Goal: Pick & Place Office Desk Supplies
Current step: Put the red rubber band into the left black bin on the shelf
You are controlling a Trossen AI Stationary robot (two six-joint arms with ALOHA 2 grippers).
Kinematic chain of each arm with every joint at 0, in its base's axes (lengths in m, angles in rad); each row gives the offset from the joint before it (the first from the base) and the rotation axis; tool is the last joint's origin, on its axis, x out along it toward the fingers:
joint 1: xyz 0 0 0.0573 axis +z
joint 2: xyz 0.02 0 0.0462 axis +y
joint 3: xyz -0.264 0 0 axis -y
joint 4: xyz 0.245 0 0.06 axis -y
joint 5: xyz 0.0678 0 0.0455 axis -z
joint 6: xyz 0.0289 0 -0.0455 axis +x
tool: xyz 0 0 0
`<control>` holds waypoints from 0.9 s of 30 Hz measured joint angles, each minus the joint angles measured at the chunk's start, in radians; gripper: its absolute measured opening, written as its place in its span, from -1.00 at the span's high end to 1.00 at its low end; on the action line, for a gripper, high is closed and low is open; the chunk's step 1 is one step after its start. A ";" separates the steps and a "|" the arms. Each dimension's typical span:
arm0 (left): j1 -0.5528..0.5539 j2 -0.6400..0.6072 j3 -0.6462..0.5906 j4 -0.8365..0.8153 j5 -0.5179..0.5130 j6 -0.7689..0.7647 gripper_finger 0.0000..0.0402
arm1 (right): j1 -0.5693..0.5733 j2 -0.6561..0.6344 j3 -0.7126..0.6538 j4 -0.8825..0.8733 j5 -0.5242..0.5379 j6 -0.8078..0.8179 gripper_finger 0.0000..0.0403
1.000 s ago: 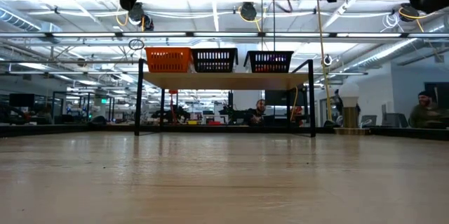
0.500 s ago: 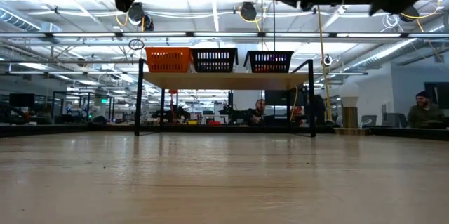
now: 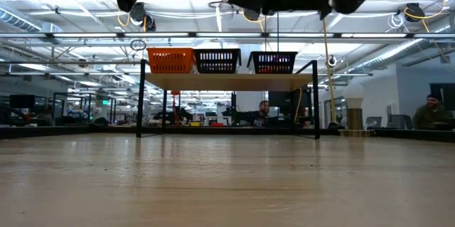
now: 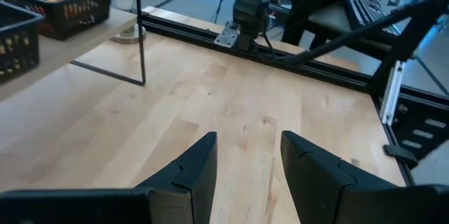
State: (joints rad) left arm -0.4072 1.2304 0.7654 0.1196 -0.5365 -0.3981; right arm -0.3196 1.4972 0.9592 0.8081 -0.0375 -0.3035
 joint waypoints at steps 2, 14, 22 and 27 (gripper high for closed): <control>0.000 0.000 0.000 -0.010 0.018 0.000 0.24 | -0.023 0.039 0.040 0.002 -0.036 0.018 1.00; 0.000 0.000 0.000 -0.054 0.047 0.034 0.24 | -0.123 0.162 0.113 0.000 -0.069 0.057 1.00; 0.005 0.000 0.000 -0.053 0.041 0.063 0.24 | -0.151 0.176 0.113 -0.041 -0.080 0.040 0.99; 0.025 0.000 0.000 -0.053 0.039 0.063 0.24 | -0.144 0.175 0.113 -0.005 -0.179 0.006 0.85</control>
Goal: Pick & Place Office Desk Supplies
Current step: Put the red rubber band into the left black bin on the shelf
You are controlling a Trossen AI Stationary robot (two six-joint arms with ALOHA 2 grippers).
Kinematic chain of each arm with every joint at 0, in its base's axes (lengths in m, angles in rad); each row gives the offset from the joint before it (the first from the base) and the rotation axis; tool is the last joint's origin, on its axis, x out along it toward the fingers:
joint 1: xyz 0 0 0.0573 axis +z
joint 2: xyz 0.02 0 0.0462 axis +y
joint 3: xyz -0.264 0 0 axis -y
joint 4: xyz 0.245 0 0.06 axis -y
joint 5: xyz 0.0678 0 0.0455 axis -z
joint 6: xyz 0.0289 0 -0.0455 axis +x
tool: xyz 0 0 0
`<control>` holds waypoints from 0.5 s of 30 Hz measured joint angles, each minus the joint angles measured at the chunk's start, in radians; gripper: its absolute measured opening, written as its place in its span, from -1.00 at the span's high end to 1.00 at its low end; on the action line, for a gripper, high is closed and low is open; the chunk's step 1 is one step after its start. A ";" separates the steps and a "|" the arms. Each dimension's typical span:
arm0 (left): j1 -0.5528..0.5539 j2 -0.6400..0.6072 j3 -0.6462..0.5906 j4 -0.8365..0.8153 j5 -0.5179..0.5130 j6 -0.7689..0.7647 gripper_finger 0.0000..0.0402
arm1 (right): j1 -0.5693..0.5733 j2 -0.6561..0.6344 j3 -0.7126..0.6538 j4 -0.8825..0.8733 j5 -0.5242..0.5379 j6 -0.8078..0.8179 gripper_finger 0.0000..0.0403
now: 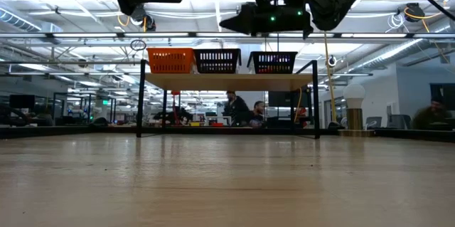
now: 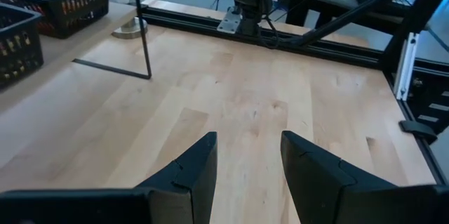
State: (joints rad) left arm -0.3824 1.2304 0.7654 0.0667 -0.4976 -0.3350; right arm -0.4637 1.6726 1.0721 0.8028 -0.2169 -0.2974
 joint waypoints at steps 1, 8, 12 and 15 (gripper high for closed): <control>0.004 0.000 0.000 0.000 0.000 0.000 0.24 | 0.002 -0.001 0.000 0.001 0.003 -0.002 0.80; 0.018 0.000 0.000 0.003 0.000 -0.013 0.24 | 0.000 -0.001 0.000 -0.050 0.034 -0.027 0.33; 0.018 0.000 0.000 0.007 0.000 0.028 0.24 | 0.006 -0.001 0.000 -0.043 0.050 -0.019 0.07; 0.018 0.000 0.000 0.008 0.000 0.103 0.24 | 0.018 -0.016 -0.002 -0.059 -0.034 0.039 -0.07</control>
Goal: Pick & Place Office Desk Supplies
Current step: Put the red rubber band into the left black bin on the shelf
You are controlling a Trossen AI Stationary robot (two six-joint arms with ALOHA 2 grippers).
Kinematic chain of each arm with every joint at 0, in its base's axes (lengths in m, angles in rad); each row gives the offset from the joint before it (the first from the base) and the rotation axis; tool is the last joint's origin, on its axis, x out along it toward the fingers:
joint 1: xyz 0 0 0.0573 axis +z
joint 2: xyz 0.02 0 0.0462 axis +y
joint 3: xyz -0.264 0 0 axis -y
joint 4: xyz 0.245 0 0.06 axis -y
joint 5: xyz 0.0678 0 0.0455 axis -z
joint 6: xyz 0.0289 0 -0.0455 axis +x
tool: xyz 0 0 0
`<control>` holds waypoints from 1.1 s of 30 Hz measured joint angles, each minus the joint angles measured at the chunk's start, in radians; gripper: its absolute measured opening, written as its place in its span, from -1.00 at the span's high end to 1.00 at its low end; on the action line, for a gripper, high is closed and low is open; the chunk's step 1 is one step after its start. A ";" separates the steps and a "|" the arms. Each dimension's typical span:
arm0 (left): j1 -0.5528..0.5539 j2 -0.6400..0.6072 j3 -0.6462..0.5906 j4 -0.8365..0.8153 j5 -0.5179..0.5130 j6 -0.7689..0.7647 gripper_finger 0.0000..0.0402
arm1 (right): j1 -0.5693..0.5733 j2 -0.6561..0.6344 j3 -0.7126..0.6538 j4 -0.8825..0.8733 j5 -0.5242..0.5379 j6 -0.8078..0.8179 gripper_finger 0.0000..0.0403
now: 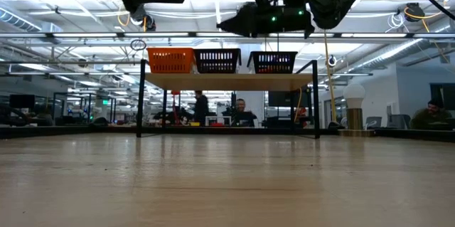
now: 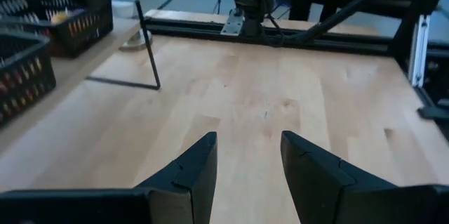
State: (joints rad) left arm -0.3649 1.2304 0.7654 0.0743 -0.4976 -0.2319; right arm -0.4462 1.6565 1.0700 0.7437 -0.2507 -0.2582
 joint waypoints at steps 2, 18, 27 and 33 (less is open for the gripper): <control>0.000 0.000 0.000 0.015 0.000 0.049 0.24 | 0.026 -0.014 0.000 -0.001 -0.095 0.070 -0.14; -0.297 0.000 0.001 -0.173 -0.103 -0.062 0.24 | 0.714 -0.024 -0.127 -0.292 0.142 0.012 -0.06; -0.476 0.069 0.001 -0.370 -0.040 -0.599 0.24 | 0.878 -0.016 -0.288 -0.080 0.225 0.265 -0.02; -0.550 0.225 0.001 -0.361 0.102 -0.827 0.24 | 0.894 -0.016 -0.400 0.078 0.345 0.330 -0.01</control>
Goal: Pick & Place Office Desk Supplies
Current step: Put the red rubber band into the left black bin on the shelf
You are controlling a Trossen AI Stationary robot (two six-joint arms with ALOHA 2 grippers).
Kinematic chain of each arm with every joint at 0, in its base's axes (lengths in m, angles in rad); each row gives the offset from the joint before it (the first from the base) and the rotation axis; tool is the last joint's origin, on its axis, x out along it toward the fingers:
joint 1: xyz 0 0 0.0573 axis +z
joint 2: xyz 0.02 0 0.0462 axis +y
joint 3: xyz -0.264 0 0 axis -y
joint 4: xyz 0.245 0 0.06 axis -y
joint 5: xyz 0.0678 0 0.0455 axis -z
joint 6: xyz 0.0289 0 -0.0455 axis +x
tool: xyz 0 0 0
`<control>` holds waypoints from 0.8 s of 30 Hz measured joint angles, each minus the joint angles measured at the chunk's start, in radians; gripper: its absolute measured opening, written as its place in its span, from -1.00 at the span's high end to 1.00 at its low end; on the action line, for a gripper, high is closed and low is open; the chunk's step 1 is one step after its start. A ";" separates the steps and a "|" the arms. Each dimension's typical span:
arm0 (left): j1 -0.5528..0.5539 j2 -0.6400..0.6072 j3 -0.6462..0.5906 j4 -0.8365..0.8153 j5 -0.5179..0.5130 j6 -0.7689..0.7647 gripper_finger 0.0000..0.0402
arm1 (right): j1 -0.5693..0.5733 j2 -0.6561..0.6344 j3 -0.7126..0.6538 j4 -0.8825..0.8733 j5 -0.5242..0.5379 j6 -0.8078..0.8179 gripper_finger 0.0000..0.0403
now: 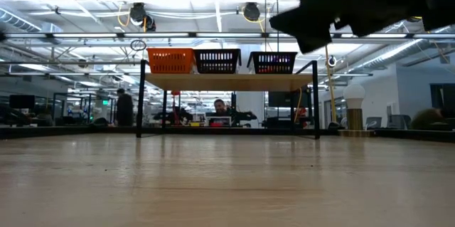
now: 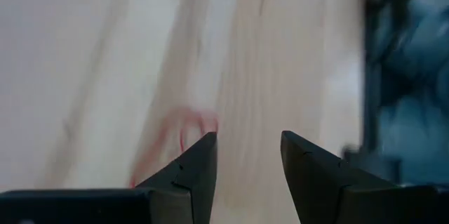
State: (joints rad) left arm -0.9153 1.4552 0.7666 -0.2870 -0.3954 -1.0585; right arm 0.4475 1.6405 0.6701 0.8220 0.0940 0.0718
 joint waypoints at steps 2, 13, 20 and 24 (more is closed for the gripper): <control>-0.003 0.050 0.000 -0.003 0.064 -0.045 0.24 | 0.000 0.000 -0.026 0.040 0.011 0.013 -0.01; 0.021 0.176 0.000 -0.007 0.160 -0.100 0.24 | -0.019 0.000 -0.045 0.072 0.014 0.009 0.01; 0.026 0.202 0.003 -0.007 0.151 -0.099 0.29 | -0.029 0.000 -0.045 0.072 0.014 -0.002 0.01; 0.029 0.204 0.001 -0.018 0.139 -0.082 0.64 | -0.029 0.000 -0.045 0.072 0.014 0.004 0.01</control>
State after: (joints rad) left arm -0.8862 1.6588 0.7678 -0.3046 -0.2567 -1.1401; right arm 0.4183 1.6405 0.6254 0.8937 0.1081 0.0760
